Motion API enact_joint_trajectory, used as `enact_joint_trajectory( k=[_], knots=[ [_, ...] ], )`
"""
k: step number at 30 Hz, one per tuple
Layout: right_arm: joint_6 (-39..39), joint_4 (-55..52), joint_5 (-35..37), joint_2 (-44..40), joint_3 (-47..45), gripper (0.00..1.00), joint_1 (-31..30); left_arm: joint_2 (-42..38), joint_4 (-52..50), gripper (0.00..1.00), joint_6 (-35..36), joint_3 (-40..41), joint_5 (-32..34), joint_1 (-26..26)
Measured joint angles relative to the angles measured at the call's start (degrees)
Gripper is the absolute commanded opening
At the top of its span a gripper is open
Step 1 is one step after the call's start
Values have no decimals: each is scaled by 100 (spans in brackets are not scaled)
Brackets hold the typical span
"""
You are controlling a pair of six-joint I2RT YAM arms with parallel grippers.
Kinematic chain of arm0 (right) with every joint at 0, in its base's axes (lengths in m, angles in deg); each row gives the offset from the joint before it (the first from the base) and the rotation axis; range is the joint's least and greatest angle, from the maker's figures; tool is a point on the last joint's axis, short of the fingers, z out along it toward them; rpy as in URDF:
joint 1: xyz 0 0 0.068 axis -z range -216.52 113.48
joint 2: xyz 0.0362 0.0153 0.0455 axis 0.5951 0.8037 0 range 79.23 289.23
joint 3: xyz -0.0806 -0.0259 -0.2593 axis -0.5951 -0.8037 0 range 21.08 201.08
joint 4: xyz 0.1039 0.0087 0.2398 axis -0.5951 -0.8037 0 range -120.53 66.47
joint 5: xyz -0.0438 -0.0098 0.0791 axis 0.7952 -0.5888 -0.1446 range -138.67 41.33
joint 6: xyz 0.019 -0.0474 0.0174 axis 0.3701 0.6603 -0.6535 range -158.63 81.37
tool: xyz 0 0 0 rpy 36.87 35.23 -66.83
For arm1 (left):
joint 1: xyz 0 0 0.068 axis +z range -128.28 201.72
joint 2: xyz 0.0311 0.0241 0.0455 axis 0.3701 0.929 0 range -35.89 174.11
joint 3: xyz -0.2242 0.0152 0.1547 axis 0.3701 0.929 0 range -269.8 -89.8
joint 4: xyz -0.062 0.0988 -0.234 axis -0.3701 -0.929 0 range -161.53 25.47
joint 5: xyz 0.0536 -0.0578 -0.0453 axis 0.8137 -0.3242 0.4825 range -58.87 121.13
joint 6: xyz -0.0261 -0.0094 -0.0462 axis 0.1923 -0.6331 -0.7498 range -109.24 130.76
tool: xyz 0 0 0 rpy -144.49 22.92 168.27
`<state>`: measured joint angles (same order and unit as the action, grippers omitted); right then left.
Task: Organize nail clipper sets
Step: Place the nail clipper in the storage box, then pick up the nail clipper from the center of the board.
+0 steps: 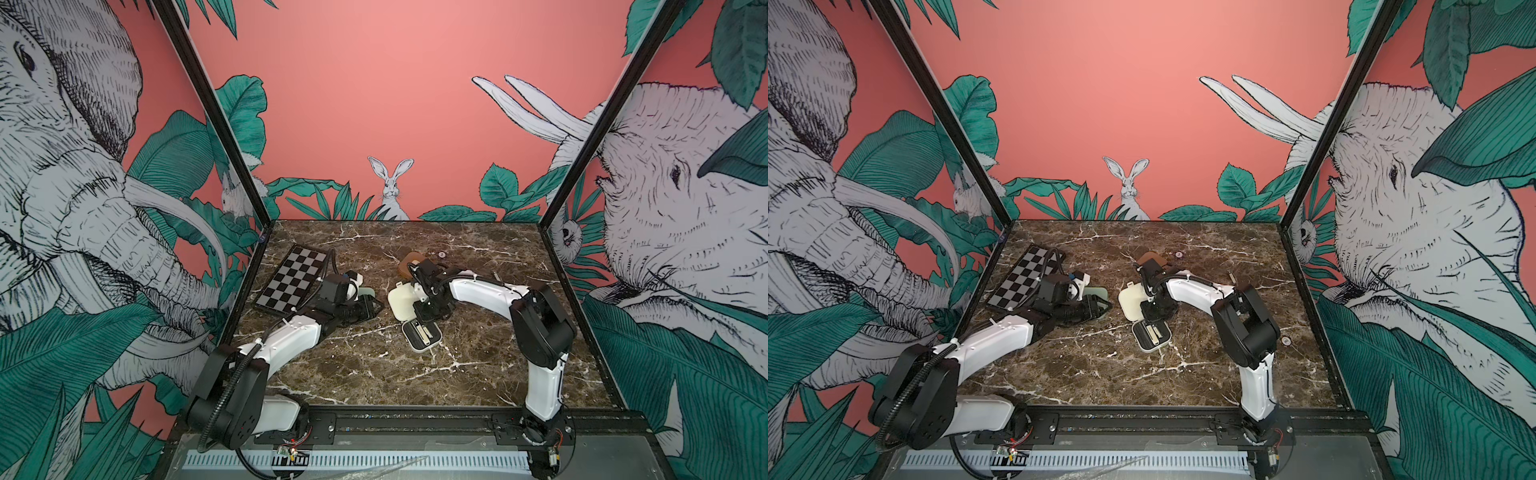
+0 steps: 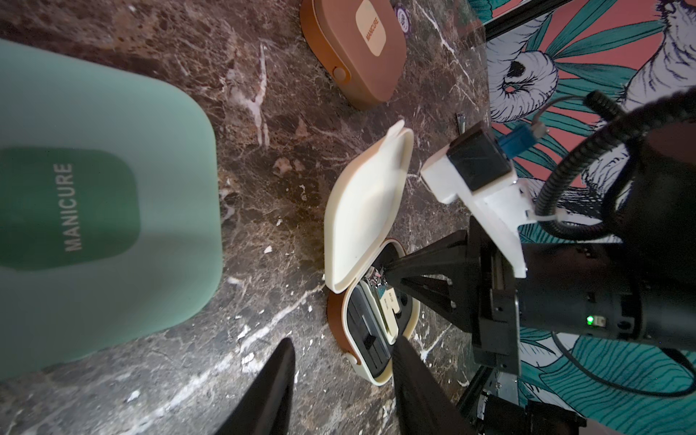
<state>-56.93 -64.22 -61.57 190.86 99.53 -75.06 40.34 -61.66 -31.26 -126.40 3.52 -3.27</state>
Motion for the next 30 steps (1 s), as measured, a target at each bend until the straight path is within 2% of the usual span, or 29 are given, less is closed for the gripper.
enact_joint_trajectory(
  k=[6, 11, 16, 19, 24, 27, 30],
  knots=[
    [-55, -37, -87, -11, 31, 3, 42, 0, 0, 45, 0, 0, 0, 0],
    [-72, -247, 35, -13, 407, 23, 76, 0, 0, 45, 0, 0, 0, 0],
    [-66, -286, 157, -260, 839, 36, 369, 0, -2, 49, 4, 0, 0, 0],
    [-48, -376, 428, -509, 848, 42, 817, 0, 0, 52, 15, 0, -20, 0],
    [-13, -417, 1202, -549, 732, 46, 2225, -2, 9, 52, 24, -7, -72, 0],
    [66, -431, 1576, -289, 837, 48, 3038, 2, 13, 51, 24, -50, -114, 0],
    [142, -511, 1768, 271, 1333, 49, 3512, 35, 83, 51, 17, -127, -175, 0]
  ],
)
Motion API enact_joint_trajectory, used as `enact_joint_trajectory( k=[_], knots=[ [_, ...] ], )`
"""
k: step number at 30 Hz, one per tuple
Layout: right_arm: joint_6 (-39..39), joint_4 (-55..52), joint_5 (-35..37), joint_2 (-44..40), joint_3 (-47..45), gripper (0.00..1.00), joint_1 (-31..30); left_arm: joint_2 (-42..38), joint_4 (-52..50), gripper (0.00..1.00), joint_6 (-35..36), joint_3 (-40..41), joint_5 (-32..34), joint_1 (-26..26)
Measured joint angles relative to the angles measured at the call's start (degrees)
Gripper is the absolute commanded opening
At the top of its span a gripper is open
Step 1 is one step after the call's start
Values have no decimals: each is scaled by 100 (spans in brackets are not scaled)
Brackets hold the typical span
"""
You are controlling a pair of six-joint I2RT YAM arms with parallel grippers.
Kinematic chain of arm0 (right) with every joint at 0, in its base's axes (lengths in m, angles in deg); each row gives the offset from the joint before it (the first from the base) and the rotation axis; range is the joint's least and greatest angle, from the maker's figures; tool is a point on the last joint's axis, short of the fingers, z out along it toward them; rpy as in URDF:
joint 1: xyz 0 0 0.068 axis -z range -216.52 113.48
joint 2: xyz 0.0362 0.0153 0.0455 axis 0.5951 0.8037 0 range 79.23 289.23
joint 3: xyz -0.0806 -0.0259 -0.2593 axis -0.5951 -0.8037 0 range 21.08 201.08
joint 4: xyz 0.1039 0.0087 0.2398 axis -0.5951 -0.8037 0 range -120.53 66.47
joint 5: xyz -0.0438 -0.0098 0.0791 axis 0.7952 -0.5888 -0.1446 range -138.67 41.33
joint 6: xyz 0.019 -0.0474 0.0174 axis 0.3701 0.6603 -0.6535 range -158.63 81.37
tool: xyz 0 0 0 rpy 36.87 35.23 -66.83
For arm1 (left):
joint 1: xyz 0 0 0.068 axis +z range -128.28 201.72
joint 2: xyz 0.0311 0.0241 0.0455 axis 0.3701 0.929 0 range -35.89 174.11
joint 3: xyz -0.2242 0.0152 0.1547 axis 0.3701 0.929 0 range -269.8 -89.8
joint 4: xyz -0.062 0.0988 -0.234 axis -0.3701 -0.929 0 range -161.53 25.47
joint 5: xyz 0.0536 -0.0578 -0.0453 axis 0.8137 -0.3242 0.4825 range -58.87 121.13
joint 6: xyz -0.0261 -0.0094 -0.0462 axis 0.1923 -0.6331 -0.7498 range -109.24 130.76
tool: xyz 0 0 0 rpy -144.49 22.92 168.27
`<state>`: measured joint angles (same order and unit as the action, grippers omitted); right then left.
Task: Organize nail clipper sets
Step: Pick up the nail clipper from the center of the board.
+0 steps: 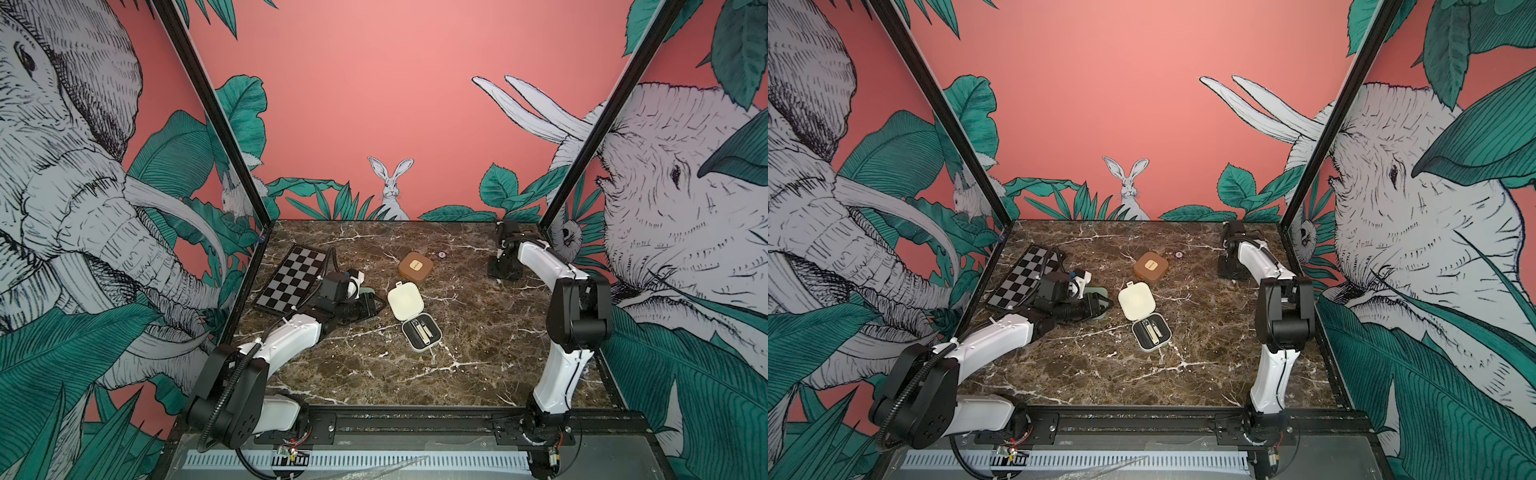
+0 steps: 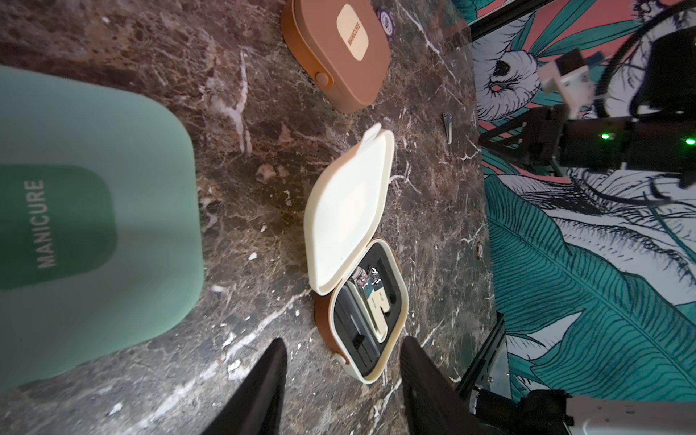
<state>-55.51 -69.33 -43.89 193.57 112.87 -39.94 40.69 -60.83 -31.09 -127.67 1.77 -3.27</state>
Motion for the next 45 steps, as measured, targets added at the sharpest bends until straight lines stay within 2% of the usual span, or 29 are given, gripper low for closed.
enact_joint_trajectory(
  k=[5, 12, 19, 23, 27, 28, 29, 34, 39, 45],
  knots=[
    [203, -57, 57, 988, 861, 48, 175, 31, 31, 51, 0, -48, -35, 0],
    [348, -313, 22, 1600, 1473, 46, 162, 79, 28, 50, 2, -68, -46, 0],
    [363, -396, -205, 1950, 1976, 36, 269, 142, -7, 50, 0, -85, -44, 0],
    [363, -369, -332, 1947, 1947, 24, 273, 142, -33, 51, 0, -153, -46, 0],
    [345, -216, -485, 1880, 1803, 12, 269, 142, -59, 59, 22, -157, -46, 0],
    [341, -153, -520, 1832, 1733, 8, 269, 142, -85, 77, 50, -166, -46, 0],
    [337, -90, -555, 1781, 1641, 7, 269, 142, -138, 81, 98, -195, -44, 0],
    [337, 13, -640, 1351, 1027, 3, 149, 107, -466, 88, 393, -328, 17, -11],
    [389, -7, -671, 448, 315, 3, -623, -138, -1014, 91, 839, -328, 376, -341],
    [468, 96, -752, -754, -352, 3, -2592, -343, -979, 90, 881, -57, 634, -815]
  ],
)
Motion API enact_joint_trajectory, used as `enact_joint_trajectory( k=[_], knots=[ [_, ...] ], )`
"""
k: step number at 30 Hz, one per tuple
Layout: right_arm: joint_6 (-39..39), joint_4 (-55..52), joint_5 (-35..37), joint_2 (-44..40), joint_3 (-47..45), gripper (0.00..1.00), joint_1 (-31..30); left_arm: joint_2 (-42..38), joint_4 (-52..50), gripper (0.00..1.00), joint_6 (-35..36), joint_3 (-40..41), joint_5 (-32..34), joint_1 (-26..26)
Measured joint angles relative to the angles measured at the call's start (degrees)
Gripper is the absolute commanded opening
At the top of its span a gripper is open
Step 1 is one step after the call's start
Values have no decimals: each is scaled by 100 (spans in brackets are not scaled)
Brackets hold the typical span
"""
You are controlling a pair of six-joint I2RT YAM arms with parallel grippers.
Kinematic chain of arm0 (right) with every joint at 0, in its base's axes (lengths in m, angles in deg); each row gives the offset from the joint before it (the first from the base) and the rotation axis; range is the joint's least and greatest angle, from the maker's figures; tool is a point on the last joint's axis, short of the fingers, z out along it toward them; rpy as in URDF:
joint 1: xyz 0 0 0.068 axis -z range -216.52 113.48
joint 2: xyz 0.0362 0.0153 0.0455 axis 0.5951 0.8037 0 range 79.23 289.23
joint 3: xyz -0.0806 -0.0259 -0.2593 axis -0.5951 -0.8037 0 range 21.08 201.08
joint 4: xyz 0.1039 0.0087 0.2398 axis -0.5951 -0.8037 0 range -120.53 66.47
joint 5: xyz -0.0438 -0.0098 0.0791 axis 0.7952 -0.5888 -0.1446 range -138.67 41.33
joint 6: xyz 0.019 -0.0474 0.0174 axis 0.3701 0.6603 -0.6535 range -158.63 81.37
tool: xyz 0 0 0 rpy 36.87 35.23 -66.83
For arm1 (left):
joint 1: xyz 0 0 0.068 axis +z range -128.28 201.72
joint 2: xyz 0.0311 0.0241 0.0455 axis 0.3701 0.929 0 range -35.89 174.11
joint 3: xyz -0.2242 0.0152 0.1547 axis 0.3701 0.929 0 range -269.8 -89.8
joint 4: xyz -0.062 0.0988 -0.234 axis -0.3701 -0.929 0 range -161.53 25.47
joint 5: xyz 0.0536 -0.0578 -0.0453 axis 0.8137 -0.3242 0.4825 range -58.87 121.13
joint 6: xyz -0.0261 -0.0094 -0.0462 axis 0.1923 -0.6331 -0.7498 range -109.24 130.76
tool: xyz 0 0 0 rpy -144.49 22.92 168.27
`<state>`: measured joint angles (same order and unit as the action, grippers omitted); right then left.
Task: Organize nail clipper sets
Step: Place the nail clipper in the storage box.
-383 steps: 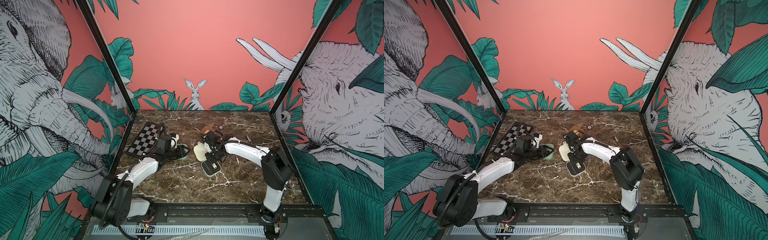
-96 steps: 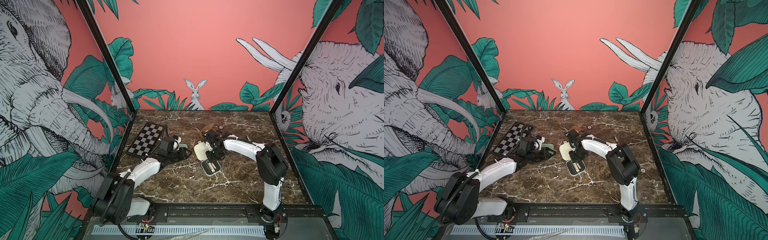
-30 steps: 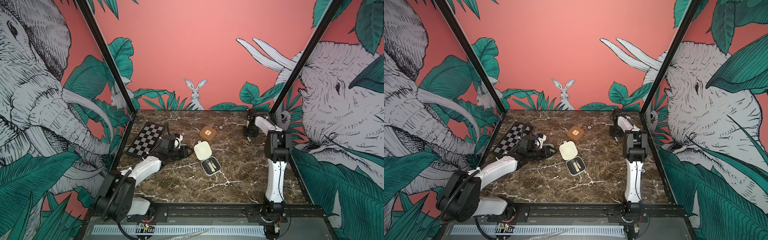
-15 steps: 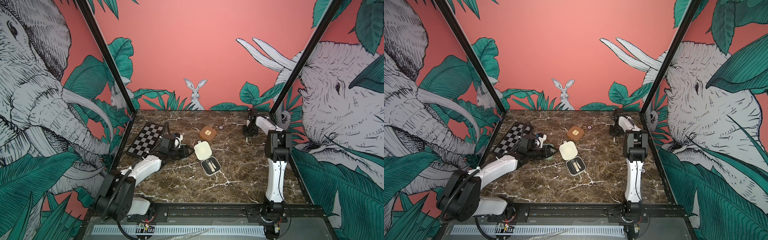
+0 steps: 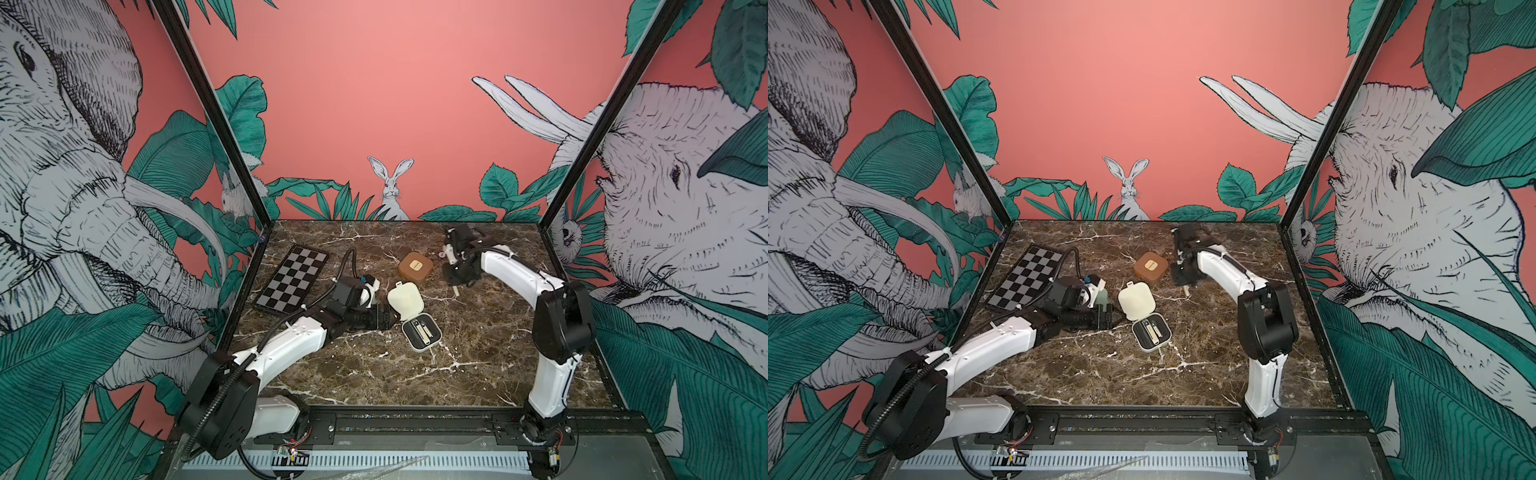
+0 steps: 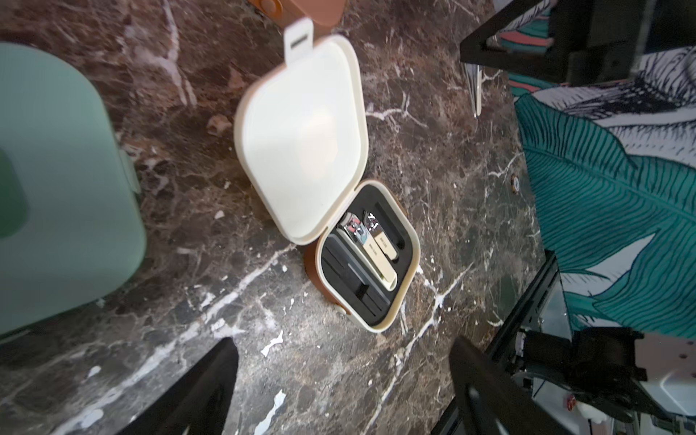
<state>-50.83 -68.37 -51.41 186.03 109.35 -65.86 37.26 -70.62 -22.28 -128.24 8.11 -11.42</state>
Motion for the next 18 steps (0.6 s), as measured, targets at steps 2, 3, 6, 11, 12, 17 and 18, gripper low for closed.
enact_joint_trajectory(
  k=[2, 3, 6, 11, 12, 17, 18],
  knots=[
    [-28, 9, -46, -157, -197, 3, -546, -13, 26, 89, -63, 181, 59, -4],
    [-48, 9, -59, -175, -271, 3, -699, -11, 35, 89, -94, 243, 94, -4],
    [-131, 13, -70, -164, -575, 2, -1025, -33, 35, 89, -164, 363, 170, -4],
    [-240, 85, -72, -164, -1003, 2, -1121, -251, 52, 89, -219, 409, 254, -4],
    [-271, 111, -72, -164, -1067, 2, -1130, -284, 68, 89, -234, 411, 258, -4],
    [-350, 256, -76, -160, -1244, 2, -1161, -310, 166, 88, -299, 446, 273, -4],
    [-369, 295, -85, -153, -1248, 2, -1165, -310, 168, 88, -317, 461, 273, -4]
  ],
)
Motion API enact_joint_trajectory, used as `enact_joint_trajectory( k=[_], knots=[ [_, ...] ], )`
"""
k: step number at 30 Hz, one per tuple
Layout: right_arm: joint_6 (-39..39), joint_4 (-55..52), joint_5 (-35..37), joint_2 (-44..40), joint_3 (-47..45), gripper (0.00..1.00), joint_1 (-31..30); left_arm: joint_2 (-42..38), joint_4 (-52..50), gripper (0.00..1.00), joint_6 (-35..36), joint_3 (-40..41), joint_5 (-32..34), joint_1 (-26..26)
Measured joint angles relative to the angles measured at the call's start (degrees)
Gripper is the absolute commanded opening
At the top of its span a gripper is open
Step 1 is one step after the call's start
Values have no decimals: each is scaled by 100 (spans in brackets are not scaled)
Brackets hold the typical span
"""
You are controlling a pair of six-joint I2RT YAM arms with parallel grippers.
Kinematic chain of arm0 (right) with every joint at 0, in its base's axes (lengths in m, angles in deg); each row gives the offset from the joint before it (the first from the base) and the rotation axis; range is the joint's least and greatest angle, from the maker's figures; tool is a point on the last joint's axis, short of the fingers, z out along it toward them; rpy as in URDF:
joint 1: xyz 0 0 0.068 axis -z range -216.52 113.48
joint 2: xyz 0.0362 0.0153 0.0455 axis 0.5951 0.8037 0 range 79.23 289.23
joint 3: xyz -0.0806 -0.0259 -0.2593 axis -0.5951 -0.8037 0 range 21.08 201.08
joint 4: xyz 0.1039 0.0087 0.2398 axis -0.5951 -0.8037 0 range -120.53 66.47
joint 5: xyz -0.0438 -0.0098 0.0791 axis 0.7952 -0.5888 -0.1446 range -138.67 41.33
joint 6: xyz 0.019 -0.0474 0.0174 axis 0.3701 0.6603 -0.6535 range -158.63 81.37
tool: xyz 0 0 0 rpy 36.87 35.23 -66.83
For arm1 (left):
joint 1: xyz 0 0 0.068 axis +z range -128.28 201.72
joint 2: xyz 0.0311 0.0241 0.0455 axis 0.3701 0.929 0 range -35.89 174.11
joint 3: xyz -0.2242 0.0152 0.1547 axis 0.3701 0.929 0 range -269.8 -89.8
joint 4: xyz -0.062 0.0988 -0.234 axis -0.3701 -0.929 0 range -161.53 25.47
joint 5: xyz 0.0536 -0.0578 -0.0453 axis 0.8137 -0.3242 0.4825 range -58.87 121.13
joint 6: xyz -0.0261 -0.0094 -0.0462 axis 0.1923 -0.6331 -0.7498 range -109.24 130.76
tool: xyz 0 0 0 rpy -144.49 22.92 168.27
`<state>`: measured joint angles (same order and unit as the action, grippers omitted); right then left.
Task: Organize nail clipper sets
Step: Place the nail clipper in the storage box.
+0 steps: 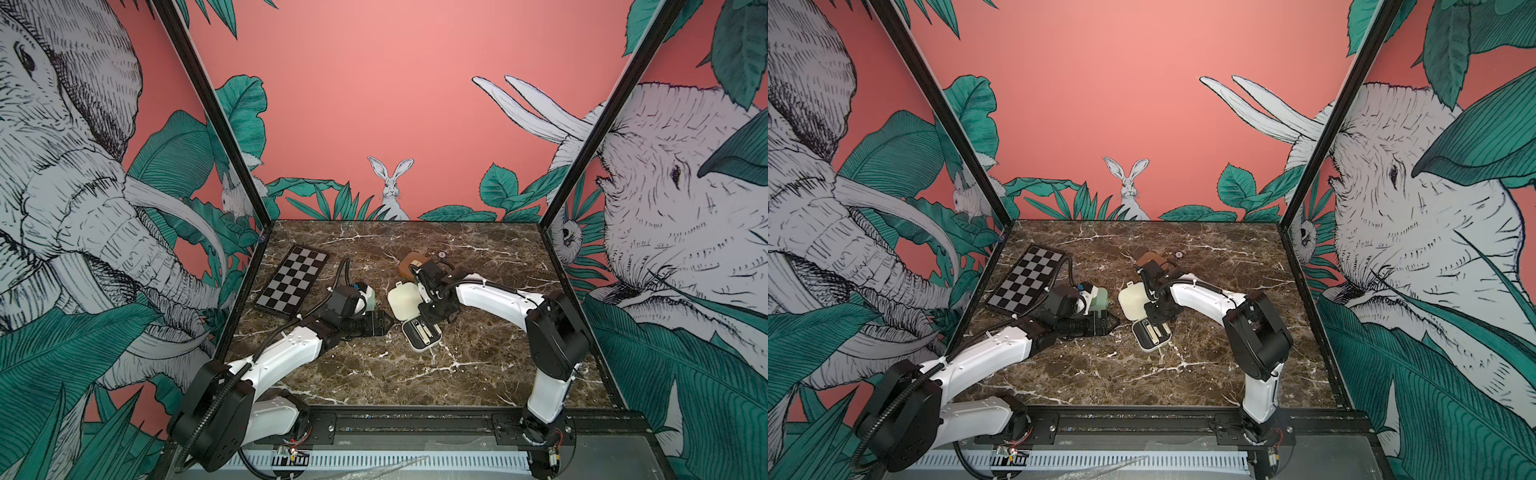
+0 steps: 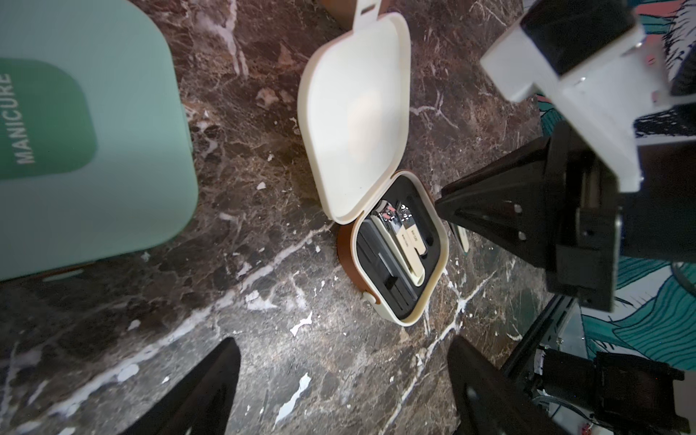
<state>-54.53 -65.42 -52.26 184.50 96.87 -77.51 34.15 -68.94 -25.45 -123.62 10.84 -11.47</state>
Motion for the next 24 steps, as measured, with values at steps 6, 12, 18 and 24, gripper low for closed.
enact_joint_trajectory(
  k=[6, 12, 18, 24],
  knots=[
    [-61, 282, -11, 125, -33, 2, -22, 0, 4, 88, -33, 26, 0, 0],
    [-66, 400, -9, 348, -149, 2, -26, 0, 4, 87, -50, 26, -2, 0],
    [-66, 437, -9, 361, -149, 2, -28, 0, 7, 87, -83, 26, -4, 0],
    [-74, 439, -4, 361, -149, 2, -26, 0, 7, 87, -90, 24, -15, 0]
  ],
)
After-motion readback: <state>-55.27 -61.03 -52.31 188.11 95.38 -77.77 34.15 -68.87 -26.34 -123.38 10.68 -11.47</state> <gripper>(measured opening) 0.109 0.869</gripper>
